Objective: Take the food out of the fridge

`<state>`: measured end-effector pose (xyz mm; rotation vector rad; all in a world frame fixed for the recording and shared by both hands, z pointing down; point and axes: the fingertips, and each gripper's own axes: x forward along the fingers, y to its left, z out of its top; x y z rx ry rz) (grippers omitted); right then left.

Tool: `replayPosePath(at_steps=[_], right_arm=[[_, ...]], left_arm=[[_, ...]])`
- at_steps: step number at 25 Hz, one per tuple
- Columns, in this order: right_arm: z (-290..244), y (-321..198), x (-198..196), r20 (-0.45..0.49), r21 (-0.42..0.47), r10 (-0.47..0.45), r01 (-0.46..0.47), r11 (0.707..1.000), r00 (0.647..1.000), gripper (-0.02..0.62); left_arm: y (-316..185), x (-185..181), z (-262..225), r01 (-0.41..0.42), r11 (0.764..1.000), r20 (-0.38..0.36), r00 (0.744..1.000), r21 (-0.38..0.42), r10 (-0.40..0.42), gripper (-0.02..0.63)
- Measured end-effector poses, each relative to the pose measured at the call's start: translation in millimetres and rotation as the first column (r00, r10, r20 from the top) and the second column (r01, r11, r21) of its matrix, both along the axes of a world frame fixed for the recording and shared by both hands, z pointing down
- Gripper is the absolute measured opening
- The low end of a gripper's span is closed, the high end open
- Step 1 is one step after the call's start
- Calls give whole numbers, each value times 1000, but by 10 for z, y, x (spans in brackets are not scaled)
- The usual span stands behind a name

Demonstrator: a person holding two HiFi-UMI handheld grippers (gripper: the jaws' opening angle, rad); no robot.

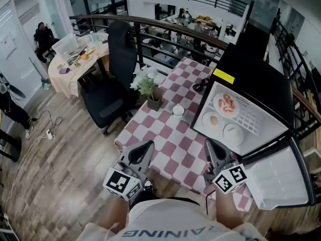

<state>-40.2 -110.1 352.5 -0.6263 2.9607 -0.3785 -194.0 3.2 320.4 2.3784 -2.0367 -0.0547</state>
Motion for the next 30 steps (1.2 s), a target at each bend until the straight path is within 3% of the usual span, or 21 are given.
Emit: replayPosePath(at_steps=[5,10,15,21,26,30], right_arm=[[48,-117,-197,-25,-18,99,-99,995,995,21],[97,-263,-111,-31,-44,255,-256,966,966,21],[154,-302,169,-35,-87,420,-421,903,907,21],[206,-244,602,-37,-145,550,-549,823,834,21],[289,-307,972,-10,-277,617,-596,754,787,21],[367,-468,1064,34,-410,621,-555,723,783,23]], left_arm=[[-341,-263,31,-128,992,-9,992,-17,128,5],[-664,-326,112,-281,959,-9,960,-33,281,5],[-1006,-184,168,-425,904,-12,905,-43,425,5],[-1255,188,165,-541,840,-7,841,-48,541,5],[-1335,451,120,-569,821,-9,822,-50,569,5],[-1335,565,97,-554,831,-7,832,-50,555,5]])
